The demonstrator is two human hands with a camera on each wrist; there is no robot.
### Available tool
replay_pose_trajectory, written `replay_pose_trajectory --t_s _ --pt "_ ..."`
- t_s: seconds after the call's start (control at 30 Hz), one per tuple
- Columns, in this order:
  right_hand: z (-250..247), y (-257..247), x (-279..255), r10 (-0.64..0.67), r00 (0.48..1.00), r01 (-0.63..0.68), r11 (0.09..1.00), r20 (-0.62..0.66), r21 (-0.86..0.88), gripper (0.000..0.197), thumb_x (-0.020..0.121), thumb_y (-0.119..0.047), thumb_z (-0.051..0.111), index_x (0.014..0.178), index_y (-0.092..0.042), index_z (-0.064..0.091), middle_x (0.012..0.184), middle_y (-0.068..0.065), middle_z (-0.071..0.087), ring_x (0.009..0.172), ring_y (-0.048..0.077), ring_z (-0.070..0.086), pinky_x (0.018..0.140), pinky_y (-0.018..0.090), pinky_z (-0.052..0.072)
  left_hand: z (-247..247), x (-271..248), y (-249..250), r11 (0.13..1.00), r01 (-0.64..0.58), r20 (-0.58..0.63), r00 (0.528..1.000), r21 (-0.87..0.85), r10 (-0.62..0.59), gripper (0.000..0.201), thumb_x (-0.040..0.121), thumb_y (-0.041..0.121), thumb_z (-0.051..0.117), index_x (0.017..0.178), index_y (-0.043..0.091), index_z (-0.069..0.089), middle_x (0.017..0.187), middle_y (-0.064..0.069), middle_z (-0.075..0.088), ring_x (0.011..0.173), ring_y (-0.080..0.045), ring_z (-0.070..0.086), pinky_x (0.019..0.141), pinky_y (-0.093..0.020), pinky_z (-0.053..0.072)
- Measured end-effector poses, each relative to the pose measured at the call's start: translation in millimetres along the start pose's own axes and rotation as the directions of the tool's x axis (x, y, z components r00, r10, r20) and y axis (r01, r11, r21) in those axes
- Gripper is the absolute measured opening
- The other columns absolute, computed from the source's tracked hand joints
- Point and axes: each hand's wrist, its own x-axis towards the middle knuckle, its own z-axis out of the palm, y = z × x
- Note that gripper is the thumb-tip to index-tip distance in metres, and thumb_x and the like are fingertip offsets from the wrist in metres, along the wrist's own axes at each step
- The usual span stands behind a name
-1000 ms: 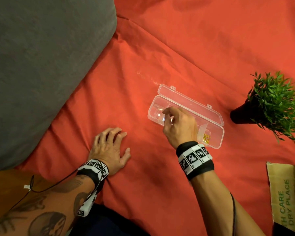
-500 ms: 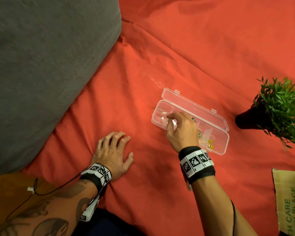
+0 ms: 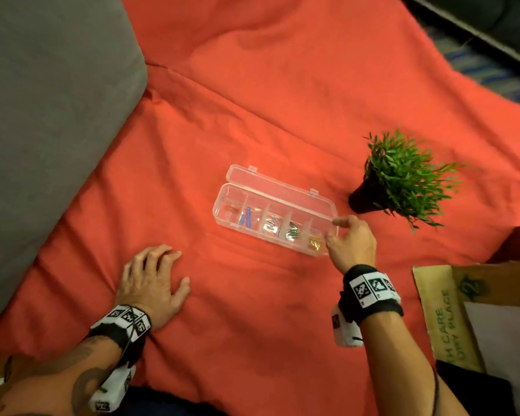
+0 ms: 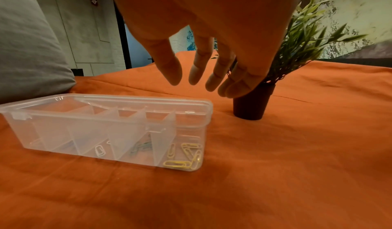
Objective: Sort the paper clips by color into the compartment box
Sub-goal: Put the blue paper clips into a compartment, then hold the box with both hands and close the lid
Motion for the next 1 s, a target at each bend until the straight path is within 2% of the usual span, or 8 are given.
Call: replay_pose_trajectory --t_s 0.2,0.37,0.53,0.63,0.73,0.83,0.9,1.0 --pt "-2.8 7.9 8.1 -0.009 0.997 0.006 0.999 0.078 0.043 0.026 0.08 -0.019 0.063 0.106 -0.022 0.066 0.108 0.008 0.065 0.1 0.027 0.062 0.088 0.031 0.045 -12.2 32.8 34.5 0.944 0.241 0.054 0.971 -0.227 -0.235 0.057 0.077 0.062 0.046 0.112 0.019 0.06 0.118 -0.008 0.058 0.116 -0.039 0.05 0.101 -0.052 0.039" --pt "6.2 12.7 14.3 0.004 0.996 -0.011 0.997 0.093 0.071 0.026 0.087 -0.019 0.057 0.112 -0.02 0.062 0.109 0.01 0.068 0.103 0.03 0.062 0.086 0.029 0.042 -20.3 87.6 71.1 0.807 0.267 0.055 0.958 -0.527 -0.281 0.049 0.089 0.048 0.057 0.12 0.01 0.062 0.122 -0.013 0.061 0.114 -0.035 0.06 0.105 -0.043 0.042" --pt "12.4 5.1 14.3 0.077 0.989 -0.093 0.988 0.125 0.126 0.034 0.09 -0.013 0.053 0.124 -0.013 0.052 0.126 0.01 0.063 0.112 0.031 0.06 0.091 0.028 0.04 -25.5 123.6 93.6 0.759 0.305 0.193 0.952 -0.575 -0.237 0.039 0.101 0.038 0.053 0.131 0.015 0.062 0.132 -0.009 0.062 0.119 -0.029 0.06 0.105 -0.034 0.042" --pt "13.8 4.4 13.9 0.141 0.982 -0.163 0.967 0.124 0.194 0.034 0.09 -0.011 0.051 0.124 -0.013 0.049 0.121 0.007 0.064 0.106 0.03 0.06 0.087 0.028 0.041 -26.7 124.3 92.6 0.774 0.299 0.205 0.953 -0.557 -0.221 0.035 0.102 0.033 0.053 0.129 0.015 0.065 0.128 -0.011 0.063 0.12 -0.03 0.058 0.102 -0.032 0.04" --pt "9.5 5.3 10.2 0.2 0.968 -0.236 0.93 0.151 0.28 0.029 0.09 -0.013 0.054 0.118 -0.016 0.051 0.105 0.001 0.062 0.092 0.023 0.058 0.08 0.026 0.039 -28.1 115.5 82.3 0.793 0.276 0.195 0.96 -0.544 -0.2 0.032 0.1 0.027 0.056 0.128 0.015 0.066 0.125 -0.01 0.062 0.108 -0.025 0.059 0.096 -0.027 0.038" --pt "14.2 18.4 6.7 0.246 0.95 -0.304 0.867 0.191 0.396 0.029 0.078 -0.02 0.064 0.102 -0.032 0.053 0.094 0.003 0.069 0.086 0.028 0.066 0.082 0.042 0.054 -32.4 101.1 72.3 0.777 0.286 0.203 0.957 -0.561 -0.206 0.028 0.099 0.027 0.06 0.123 0.016 0.069 0.118 -0.006 0.065 0.096 -0.019 0.058 0.089 -0.024 0.038" --pt "15.6 27.3 2.6 0.278 0.926 -0.37 0.805 0.256 0.463 0.034 0.07 -0.025 0.066 0.097 -0.037 0.052 0.091 0.013 0.073 0.077 0.032 0.069 0.078 0.053 0.058 -37.3 91.8 64.5 0.737 0.314 0.217 0.949 -0.598 -0.228 0.024 0.096 0.033 0.065 0.113 0.017 0.072 0.109 -0.007 0.07 0.095 -0.022 0.062 0.087 -0.027 0.041" --pt "6.8 24.1 -11.5 0.323 0.881 -0.468 0.703 0.345 0.536 0.028 0.087 -0.011 0.062 0.112 -0.014 0.05 0.089 0.016 0.067 0.063 0.026 0.06 0.059 0.037 0.052 -47.4 81.3 56.6 0.713 0.359 0.249 0.933 -0.602 -0.26 0.034 0.084 0.051 0.059 0.094 0.022 0.072 0.089 -0.003 0.07 0.089 -0.025 0.062 0.078 -0.03 0.039"
